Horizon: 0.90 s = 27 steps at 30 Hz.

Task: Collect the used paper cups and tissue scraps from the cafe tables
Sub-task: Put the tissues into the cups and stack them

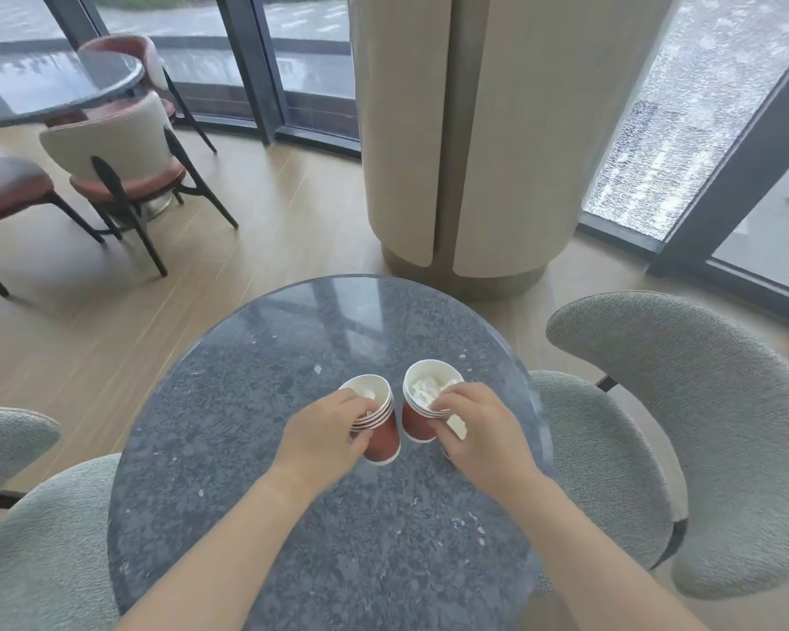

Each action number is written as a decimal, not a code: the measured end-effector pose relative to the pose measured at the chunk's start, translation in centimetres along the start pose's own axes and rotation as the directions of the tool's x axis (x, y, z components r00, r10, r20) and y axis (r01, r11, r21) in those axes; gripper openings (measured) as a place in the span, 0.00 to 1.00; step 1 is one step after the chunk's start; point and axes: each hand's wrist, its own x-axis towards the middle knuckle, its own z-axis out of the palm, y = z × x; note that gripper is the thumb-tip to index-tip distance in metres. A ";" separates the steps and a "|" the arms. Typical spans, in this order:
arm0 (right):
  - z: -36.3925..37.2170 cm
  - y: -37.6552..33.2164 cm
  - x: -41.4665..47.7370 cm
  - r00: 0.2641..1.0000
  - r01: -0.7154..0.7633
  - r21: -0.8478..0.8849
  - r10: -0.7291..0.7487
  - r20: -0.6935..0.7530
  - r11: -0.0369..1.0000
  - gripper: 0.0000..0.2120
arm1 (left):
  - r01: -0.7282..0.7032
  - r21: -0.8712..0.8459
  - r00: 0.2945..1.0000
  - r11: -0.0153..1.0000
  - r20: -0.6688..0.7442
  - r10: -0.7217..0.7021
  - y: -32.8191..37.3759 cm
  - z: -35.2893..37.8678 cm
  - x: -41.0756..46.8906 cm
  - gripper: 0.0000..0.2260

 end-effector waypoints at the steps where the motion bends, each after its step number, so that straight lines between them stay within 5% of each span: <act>1: -0.4 0.4 -0.1 1.000 -0.011 -0.019 0.011 -0.018 1.000 0.08 | -0.009 0.009 1.000 1.000 0.008 0.009 0.1 0.3 0.0 0.13; 6: -1.0 2.7 -1.1 0.998 -0.061 -0.067 0.061 -0.012 0.996 0.07 | -0.025 0.006 0.999 1.000 0.038 0.025 1.1 1.8 0.0 0.12; 27: 2.1 8.6 -1.7 0.893 -0.064 -0.133 0.117 0.435 0.989 0.11 | 0.078 0.099 0.971 0.992 0.217 -0.098 3.8 7.4 1.5 0.10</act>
